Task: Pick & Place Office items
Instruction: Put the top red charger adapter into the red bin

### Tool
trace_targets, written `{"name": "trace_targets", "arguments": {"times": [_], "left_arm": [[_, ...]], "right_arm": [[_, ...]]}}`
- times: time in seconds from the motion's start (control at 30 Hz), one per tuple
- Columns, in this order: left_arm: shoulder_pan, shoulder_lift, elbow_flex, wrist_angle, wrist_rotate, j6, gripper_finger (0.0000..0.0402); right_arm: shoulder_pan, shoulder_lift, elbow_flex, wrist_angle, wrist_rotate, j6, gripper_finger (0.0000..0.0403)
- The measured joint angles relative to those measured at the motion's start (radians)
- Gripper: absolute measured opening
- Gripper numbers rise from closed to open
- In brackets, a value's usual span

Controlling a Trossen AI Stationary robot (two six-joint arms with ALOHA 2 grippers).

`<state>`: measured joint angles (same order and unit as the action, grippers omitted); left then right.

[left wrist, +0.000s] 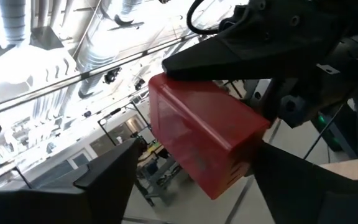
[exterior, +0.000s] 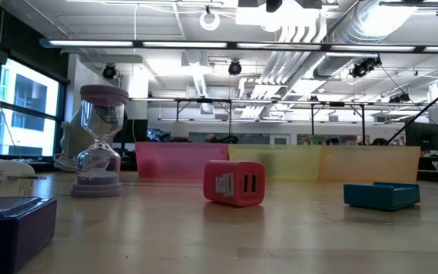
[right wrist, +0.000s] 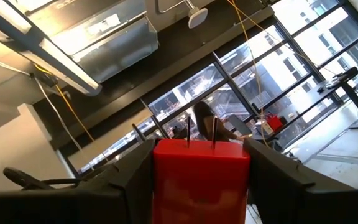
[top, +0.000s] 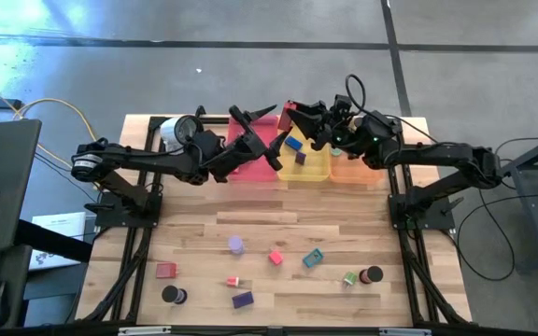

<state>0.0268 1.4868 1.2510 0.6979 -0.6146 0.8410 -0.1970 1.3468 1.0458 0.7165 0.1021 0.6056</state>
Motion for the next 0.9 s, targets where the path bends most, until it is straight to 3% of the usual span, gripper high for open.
{"name": "trace_targets", "arguments": {"times": [0.4, 0.9], "left_arm": [[-0.004, 0.000, 0.000, 0.018, -0.002, 0.009, 0.0129], [-0.037, 0.000, 0.000, 0.068, -0.021, 0.107, 0.0137]], "right_arm": [[-0.001, -0.001, 0.000, -0.003, -0.019, 0.000, 0.0202], [0.013, -0.002, 0.000, -0.065, -0.057, -0.004, 0.0201]]}}
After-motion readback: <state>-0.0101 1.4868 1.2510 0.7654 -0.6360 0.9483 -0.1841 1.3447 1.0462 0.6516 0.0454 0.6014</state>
